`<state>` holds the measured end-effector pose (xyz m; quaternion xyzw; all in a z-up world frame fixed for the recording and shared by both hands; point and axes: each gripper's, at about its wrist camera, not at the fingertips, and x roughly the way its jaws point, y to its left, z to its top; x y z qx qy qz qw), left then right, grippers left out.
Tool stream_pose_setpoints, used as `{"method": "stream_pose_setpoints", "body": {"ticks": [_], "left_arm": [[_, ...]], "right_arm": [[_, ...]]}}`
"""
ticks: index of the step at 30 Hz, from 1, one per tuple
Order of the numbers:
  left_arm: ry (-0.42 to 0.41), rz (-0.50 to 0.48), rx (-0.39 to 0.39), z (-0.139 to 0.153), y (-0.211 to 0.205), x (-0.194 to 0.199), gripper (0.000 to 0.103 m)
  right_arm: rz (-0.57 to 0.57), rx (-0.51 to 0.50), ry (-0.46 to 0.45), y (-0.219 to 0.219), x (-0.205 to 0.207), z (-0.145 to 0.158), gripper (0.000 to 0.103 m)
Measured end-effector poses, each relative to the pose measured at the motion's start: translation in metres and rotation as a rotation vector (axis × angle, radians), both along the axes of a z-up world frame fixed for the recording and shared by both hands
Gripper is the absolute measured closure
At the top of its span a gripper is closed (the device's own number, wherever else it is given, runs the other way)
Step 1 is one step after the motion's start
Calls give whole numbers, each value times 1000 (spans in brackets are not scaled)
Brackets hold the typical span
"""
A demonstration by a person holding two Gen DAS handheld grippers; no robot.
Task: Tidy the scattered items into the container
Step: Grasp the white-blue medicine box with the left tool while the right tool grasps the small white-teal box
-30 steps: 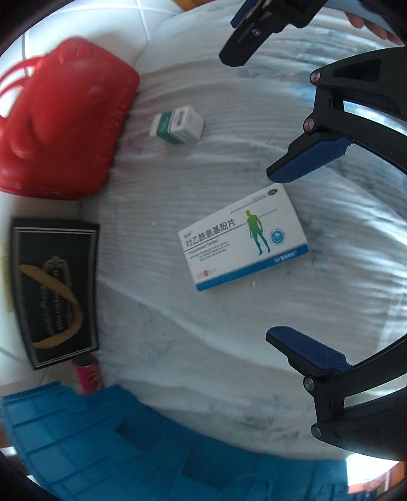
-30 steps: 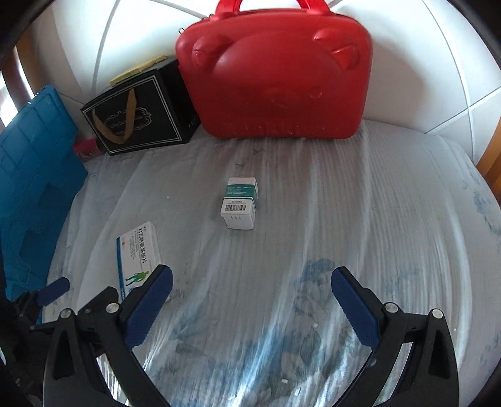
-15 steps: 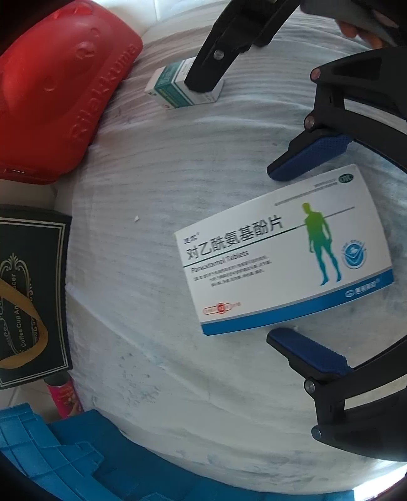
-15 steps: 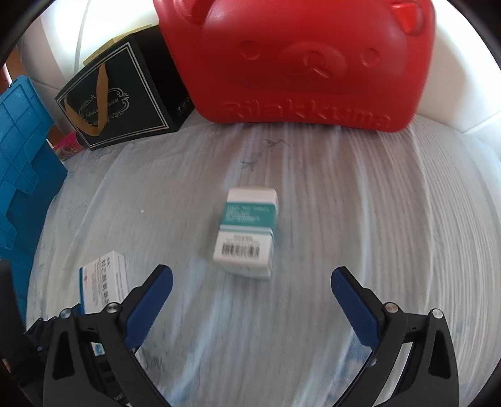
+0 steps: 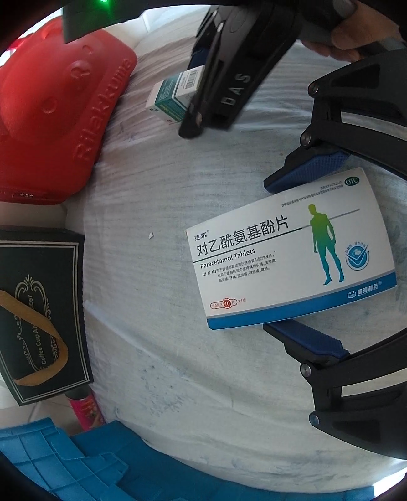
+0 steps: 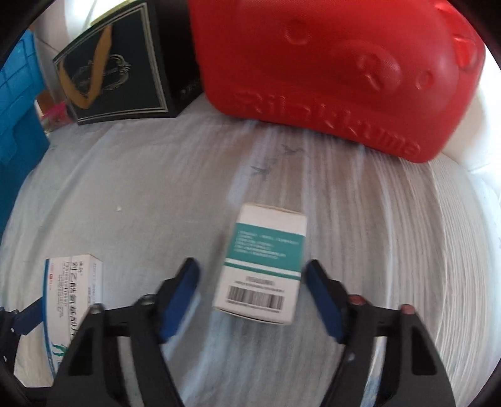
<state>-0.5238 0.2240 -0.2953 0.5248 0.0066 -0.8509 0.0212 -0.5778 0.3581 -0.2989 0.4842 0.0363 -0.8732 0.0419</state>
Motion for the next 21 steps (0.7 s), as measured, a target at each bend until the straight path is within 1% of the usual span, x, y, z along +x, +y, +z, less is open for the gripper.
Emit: {"method": "stream_pose_setpoints", "body": {"ticks": [1, 3, 8, 12, 13, 17, 21], "left_arm": [[1, 0, -7, 1, 0, 1, 23], [6, 1, -13, 5, -1, 5, 23], [38, 3, -16, 22, -5, 19, 24], [57, -2, -18, 36, -6, 36, 25], [61, -4, -20, 39, -7, 41, 28], [83, -22, -18, 55, -7, 67, 29], [119, -36, -19, 76, -6, 99, 29]], "right_arm": [[-2, 1, 4, 0, 1, 2, 61], [-3, -11, 6, 1, 4, 7, 66], [4, -56, 17, 8, 22, 26, 66], [9, -66, 17, 11, 54, 39, 66], [10, -67, 17, 12, 63, 41, 66], [12, -69, 29, 13, 97, 55, 66], [19, -71, 69, 11, 131, 78, 66]]}}
